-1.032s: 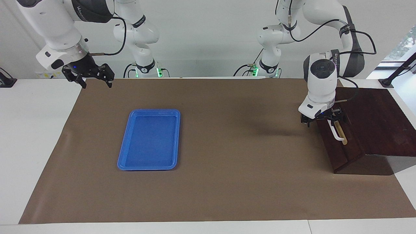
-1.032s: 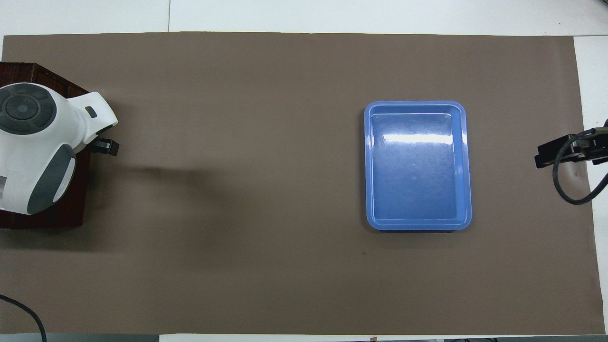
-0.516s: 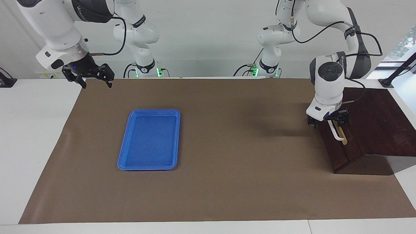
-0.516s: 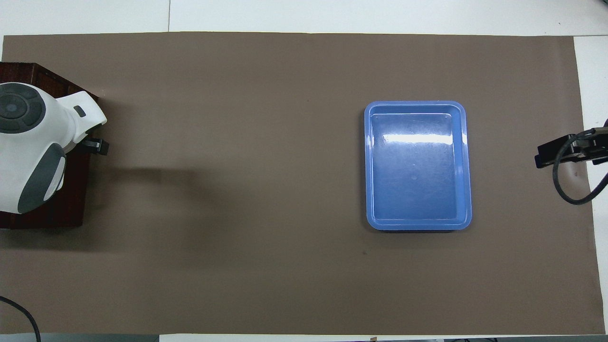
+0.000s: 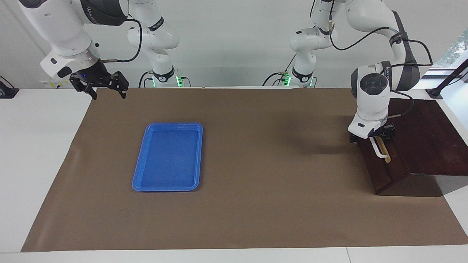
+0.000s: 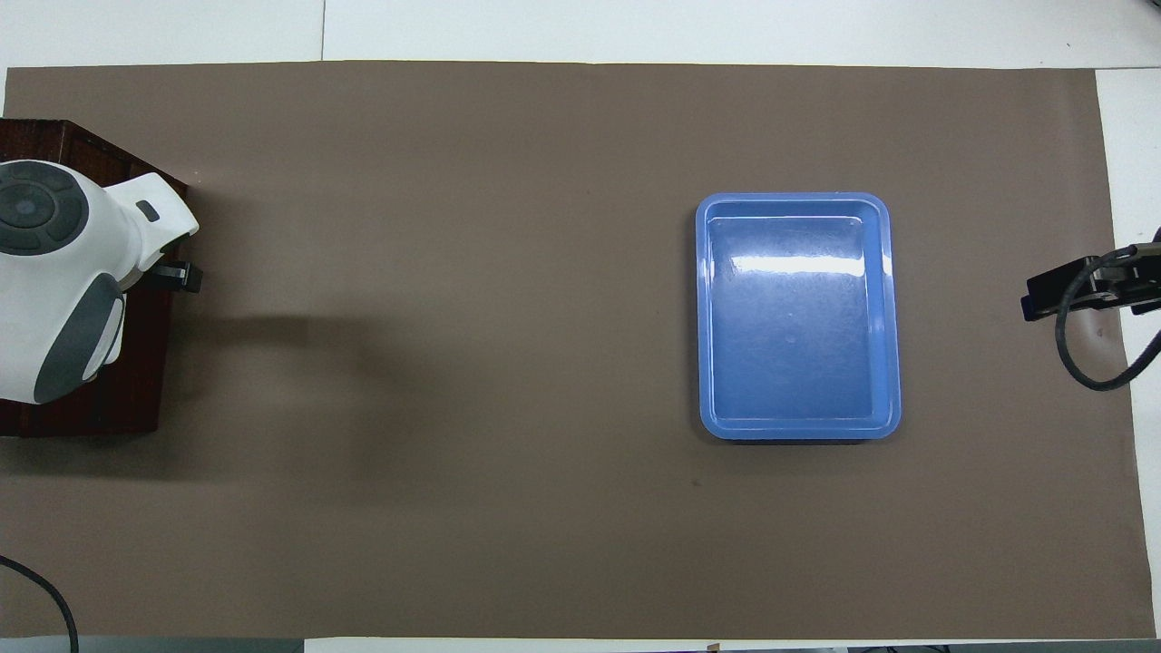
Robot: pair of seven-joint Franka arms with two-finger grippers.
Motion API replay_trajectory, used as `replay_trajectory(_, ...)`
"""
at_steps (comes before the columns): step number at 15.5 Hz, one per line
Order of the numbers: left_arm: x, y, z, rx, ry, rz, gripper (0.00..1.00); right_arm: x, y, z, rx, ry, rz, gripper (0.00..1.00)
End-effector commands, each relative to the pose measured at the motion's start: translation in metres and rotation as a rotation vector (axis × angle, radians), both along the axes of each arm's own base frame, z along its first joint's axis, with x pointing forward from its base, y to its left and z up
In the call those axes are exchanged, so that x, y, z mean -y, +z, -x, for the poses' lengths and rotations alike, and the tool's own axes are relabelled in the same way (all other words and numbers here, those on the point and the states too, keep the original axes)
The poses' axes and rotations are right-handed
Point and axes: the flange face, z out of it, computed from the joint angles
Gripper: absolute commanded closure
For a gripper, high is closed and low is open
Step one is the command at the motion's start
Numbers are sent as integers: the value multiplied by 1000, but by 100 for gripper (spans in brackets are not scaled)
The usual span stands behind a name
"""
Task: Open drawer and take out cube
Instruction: 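Pull the drawer open with the left gripper, away from the box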
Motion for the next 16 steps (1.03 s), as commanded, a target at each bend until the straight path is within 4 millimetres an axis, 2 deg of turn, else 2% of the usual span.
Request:
replay_trajectory(1,2,-11,4,15,-5,-8,0,2,2,4,4,16,-2,0)
replay_trajectory(5,13,-25,6,20,12,5,0,2,2,4,2,16,-2,0)
replay_trajectory(8,21,-25,7,16,-1,4,0,2,2,4,2,19,-3,0)
replay_trajectory(10,40,-25,8,11,-29,1,0,2,2,4,2,19,-3,0)
replay_trajectory(12,48,-26,10,6,-41,0,0,2,2,4,2,19,-3,0)
replay_trajectory(16,92,-24,17,-7,-87,8,0,2,2,4,2,20,-3,0)
